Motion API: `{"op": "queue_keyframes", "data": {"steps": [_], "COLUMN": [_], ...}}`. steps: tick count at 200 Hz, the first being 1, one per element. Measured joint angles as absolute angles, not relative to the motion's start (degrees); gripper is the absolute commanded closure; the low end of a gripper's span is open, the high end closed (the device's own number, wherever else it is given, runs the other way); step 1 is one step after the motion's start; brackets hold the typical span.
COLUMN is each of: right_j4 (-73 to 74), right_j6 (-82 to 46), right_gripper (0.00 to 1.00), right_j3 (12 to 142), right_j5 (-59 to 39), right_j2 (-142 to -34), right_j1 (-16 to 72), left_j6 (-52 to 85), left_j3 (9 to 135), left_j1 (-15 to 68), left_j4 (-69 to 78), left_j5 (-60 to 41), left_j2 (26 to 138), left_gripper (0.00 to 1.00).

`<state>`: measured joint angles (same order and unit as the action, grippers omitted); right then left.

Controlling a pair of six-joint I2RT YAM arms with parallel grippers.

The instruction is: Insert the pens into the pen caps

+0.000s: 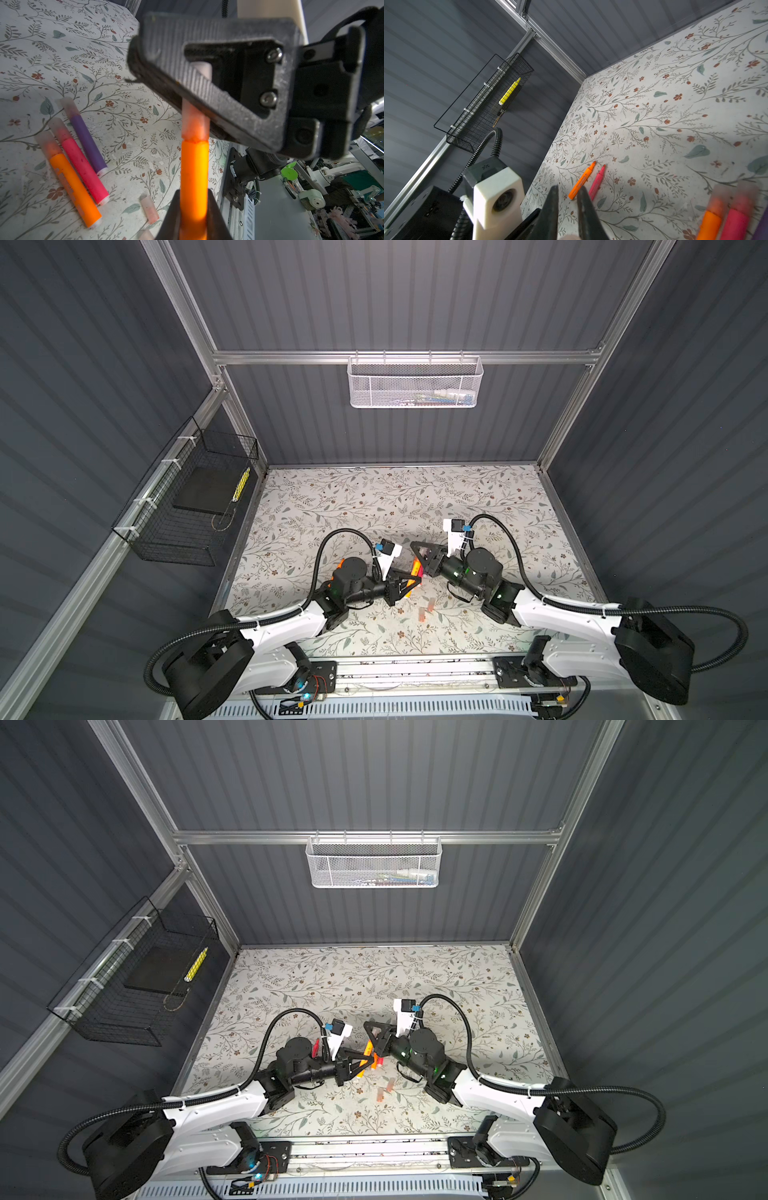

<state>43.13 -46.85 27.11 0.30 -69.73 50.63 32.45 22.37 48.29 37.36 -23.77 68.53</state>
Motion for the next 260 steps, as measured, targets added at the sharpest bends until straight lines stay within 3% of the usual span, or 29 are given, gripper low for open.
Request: {"op": "queue_keyframes", "data": {"steps": [100, 120, 157, 178, 203, 260], "right_j4": [44.5, 49.1, 59.6, 65.3, 64.7, 56.6], "right_j6": [-45.8, -45.1, -44.0, -43.8, -43.9, -48.1], "right_gripper": [1.0, 1.0, 1.0, 1.0, 1.0, 1.0], "right_j3": [27.6, 25.8, 24.1, 22.8, 23.7, 30.3], "right_j5": [8.1, 7.2, 3.9, 2.3, 4.4, 19.5], "right_j2": [-72.3, -72.9, -74.7, -75.9, -76.6, -81.1], "right_j1": [53.1, 53.3, 53.3, 53.3, 54.4, 60.6], "left_j6": [19.3, 19.0, 21.9, 23.6, 23.7, 22.0], "left_j3": [32.0, 32.0, 31.0, 30.3, 30.2, 30.2], "left_j1": [51.1, 49.9, 40.8, 38.7, 38.3, 38.3], "left_j4": [12.2, 11.6, 15.9, 18.5, 17.6, 10.7], "left_j5": [-9.5, -12.8, -33.2, -39.1, -38.7, -30.5], "left_j2": [65.2, 64.7, 64.6, 64.6, 64.3, 60.8], "left_gripper": [1.0, 1.0, 1.0, 1.0, 1.0, 1.0]}}
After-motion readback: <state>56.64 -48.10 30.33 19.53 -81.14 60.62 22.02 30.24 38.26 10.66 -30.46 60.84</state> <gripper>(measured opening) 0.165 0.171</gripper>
